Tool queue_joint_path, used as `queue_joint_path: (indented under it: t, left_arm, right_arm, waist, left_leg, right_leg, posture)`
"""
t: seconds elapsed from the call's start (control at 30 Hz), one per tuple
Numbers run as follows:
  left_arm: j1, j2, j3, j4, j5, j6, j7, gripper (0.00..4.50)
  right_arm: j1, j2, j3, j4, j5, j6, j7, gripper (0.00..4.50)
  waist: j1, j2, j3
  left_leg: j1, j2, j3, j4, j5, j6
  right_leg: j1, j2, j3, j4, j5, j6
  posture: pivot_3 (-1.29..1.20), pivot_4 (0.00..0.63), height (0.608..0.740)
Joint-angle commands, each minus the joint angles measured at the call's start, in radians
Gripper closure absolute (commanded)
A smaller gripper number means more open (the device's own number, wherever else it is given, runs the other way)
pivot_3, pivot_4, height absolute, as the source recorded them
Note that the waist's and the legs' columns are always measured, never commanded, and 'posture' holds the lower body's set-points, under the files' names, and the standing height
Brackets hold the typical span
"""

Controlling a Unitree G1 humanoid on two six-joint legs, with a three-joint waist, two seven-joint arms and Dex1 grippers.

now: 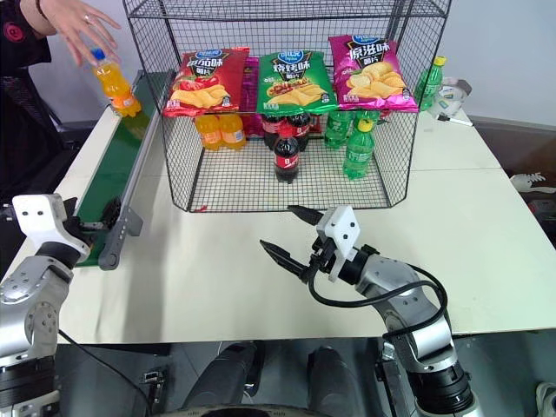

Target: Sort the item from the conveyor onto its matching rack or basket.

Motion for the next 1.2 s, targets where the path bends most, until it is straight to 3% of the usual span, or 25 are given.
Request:
queue_joint_path:
  t: [0.03, 1.2]
  left_arm:
    - [-0.007, 0.006, 0.044, -0.005, 0.020, -0.037, 0.024, 0.06]
    - [-0.031, 0.013, 0.077, 0.080, 0.055, -0.140, 0.055, 0.06]
  right_arm:
    - [-0.013, 0.006, 0.007, -0.040, 0.020, -0.005, 0.004, 0.00]
    - [-0.045, 0.029, 0.024, -0.047, 0.043, 0.025, -0.015, 0.00]
  waist:
    - [0.000, 0.000, 0.000]
    - [0.000, 0.000, 0.000]
  left_leg:
    - [0.000, 0.000, 0.000, 0.000, 0.000, 0.000]
    - [0.000, 0.000, 0.000, 0.000, 0.000, 0.000]
  right_leg:
    - [0.000, 0.000, 0.000, 0.000, 0.000, 0.000]
    - [0.000, 0.000, 0.000, 0.000, 0.001, 0.003]
  posture:
    - [0.00, 0.150, 0.740]
    - [0.00, 0.150, 0.740]
